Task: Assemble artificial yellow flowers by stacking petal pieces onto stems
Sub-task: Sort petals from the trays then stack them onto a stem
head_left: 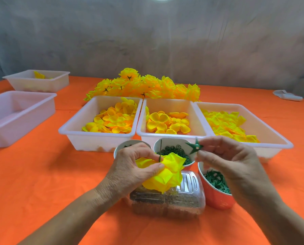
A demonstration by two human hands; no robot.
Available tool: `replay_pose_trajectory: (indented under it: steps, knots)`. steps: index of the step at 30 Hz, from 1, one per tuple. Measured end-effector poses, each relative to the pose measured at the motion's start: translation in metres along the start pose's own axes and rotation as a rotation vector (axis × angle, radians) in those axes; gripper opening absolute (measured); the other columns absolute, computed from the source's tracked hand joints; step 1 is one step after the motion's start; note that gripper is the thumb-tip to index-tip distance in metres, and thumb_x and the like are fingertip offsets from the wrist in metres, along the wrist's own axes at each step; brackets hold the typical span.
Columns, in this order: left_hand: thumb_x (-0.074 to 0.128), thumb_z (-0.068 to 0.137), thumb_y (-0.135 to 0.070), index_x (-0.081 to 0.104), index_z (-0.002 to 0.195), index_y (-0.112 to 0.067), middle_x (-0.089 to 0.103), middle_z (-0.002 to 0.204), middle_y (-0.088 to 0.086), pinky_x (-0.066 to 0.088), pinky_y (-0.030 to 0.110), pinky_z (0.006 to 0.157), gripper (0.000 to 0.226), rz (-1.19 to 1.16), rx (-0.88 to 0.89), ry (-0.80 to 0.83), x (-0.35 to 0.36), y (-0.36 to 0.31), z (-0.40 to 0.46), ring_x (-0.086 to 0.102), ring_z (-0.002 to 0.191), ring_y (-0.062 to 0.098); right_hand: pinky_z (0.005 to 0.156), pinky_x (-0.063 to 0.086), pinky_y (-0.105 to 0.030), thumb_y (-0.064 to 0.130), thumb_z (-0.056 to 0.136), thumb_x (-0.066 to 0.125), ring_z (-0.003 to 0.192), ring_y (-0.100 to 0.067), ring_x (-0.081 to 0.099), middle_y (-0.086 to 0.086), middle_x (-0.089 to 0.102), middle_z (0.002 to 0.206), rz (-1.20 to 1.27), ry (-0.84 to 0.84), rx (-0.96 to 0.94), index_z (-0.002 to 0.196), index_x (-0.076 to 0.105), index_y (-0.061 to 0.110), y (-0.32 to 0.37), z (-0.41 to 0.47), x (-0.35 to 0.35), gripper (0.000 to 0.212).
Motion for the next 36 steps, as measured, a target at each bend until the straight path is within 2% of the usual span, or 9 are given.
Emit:
replay_pose_trajectory:
  steps: [4, 7, 16, 23, 26, 29, 31, 33, 36]
  knots:
    - [0.075, 0.066, -0.026, 0.071, 0.074, -0.030, 0.067, 0.080, -0.001, 0.051, 0.036, 0.078, 0.010, 0.027, 0.024, 0.014, 0.000, -0.002, -0.001, 0.064, 0.081, 0.012, 0.052, 0.047, -0.017, 0.014, 0.062, 0.072, 0.060, -0.012, 0.064, -0.006, 0.072, 0.071, 0.022, 0.100, 0.047, 0.080, 0.072, 0.012, 0.000, 0.006, 0.036, 0.018]
    - [0.075, 0.065, -0.026, 0.070, 0.073, -0.030, 0.066, 0.079, -0.001, 0.050, 0.037, 0.077, 0.010, 0.033, 0.028, 0.001, 0.001, -0.004, -0.001, 0.063, 0.080, 0.013, 0.048, 0.043, -0.014, 0.014, 0.065, 0.070, 0.053, -0.005, 0.061, 0.000, 0.071, 0.067, 0.003, 0.130, 0.066, 0.083, 0.069, 0.012, -0.001, 0.010, 0.046, 0.018]
    - [0.075, 0.067, -0.029, 0.074, 0.076, -0.023, 0.066, 0.080, -0.001, 0.051, 0.037, 0.077, 0.011, 0.017, 0.010, 0.013, 0.000, -0.002, -0.001, 0.063, 0.078, 0.011, 0.048, 0.041, -0.015, 0.022, 0.063, 0.071, 0.058, -0.008, 0.061, -0.004, 0.072, 0.072, -0.027, 0.078, 0.076, 0.087, 0.067, 0.015, -0.003, 0.021, 0.051, 0.025]
    - [0.081, 0.071, -0.020, 0.075, 0.079, -0.019, 0.064, 0.079, -0.010, 0.048, 0.025, 0.074, 0.010, 0.032, 0.011, 0.020, -0.001, 0.000, -0.001, 0.061, 0.078, 0.005, 0.048, 0.042, -0.016, 0.019, 0.068, 0.070, 0.056, -0.007, 0.059, -0.003, 0.071, 0.069, -0.051, 0.104, 0.100, 0.089, 0.071, 0.016, -0.006, 0.022, 0.056, 0.021]
    - [0.081, 0.072, -0.018, 0.075, 0.080, -0.019, 0.064, 0.079, -0.010, 0.046, 0.021, 0.074, 0.010, 0.031, 0.014, 0.019, -0.001, 0.000, -0.001, 0.061, 0.079, 0.004, 0.048, 0.042, -0.015, 0.011, 0.074, 0.069, 0.054, -0.005, 0.058, -0.001, 0.070, 0.066, -0.068, 0.099, 0.090, 0.089, 0.071, 0.015, -0.006, 0.022, 0.055, 0.015]
    - [0.081, 0.072, -0.017, 0.075, 0.080, -0.020, 0.066, 0.081, -0.006, 0.049, 0.026, 0.076, 0.010, 0.026, 0.014, 0.019, -0.001, 0.000, -0.001, 0.062, 0.081, 0.007, 0.047, 0.042, -0.014, 0.006, 0.077, 0.067, 0.051, -0.003, 0.055, 0.003, 0.067, 0.060, -0.064, 0.082, 0.078, 0.088, 0.071, 0.014, -0.005, 0.020, 0.055, 0.014]
    - [0.081, 0.072, -0.018, 0.074, 0.079, -0.022, 0.066, 0.082, -0.004, 0.049, 0.029, 0.077, 0.011, 0.022, 0.014, 0.017, -0.001, -0.001, -0.002, 0.062, 0.082, 0.009, 0.048, 0.042, -0.014, 0.015, 0.073, 0.068, 0.050, -0.002, 0.055, 0.004, 0.067, 0.059, -0.069, 0.083, 0.070, 0.089, 0.071, 0.015, -0.004, 0.018, 0.056, 0.017]
    - [0.081, 0.072, -0.017, 0.074, 0.079, -0.022, 0.067, 0.082, -0.004, 0.049, 0.027, 0.077, 0.011, 0.024, 0.020, 0.014, -0.001, -0.001, -0.002, 0.062, 0.082, 0.008, 0.048, 0.043, -0.014, 0.020, 0.070, 0.067, 0.051, -0.001, 0.056, 0.005, 0.067, 0.059, -0.085, 0.080, 0.065, 0.089, 0.071, 0.016, -0.003, 0.018, 0.056, 0.020]
    - [0.081, 0.071, -0.018, 0.074, 0.078, -0.023, 0.066, 0.081, -0.003, 0.048, 0.024, 0.076, 0.011, 0.032, 0.023, 0.011, -0.001, -0.001, -0.002, 0.062, 0.082, 0.009, 0.049, 0.043, -0.014, 0.016, 0.073, 0.067, 0.052, -0.001, 0.057, 0.005, 0.068, 0.060, -0.093, 0.067, 0.069, 0.089, 0.071, 0.017, -0.004, 0.018, 0.055, 0.017]
Point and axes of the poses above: each hand's wrist, its own z-axis towards the middle knuckle, its own x-axis out of the palm, y = z × x, the point moved 3 cm from there along z, towards the middle knuckle
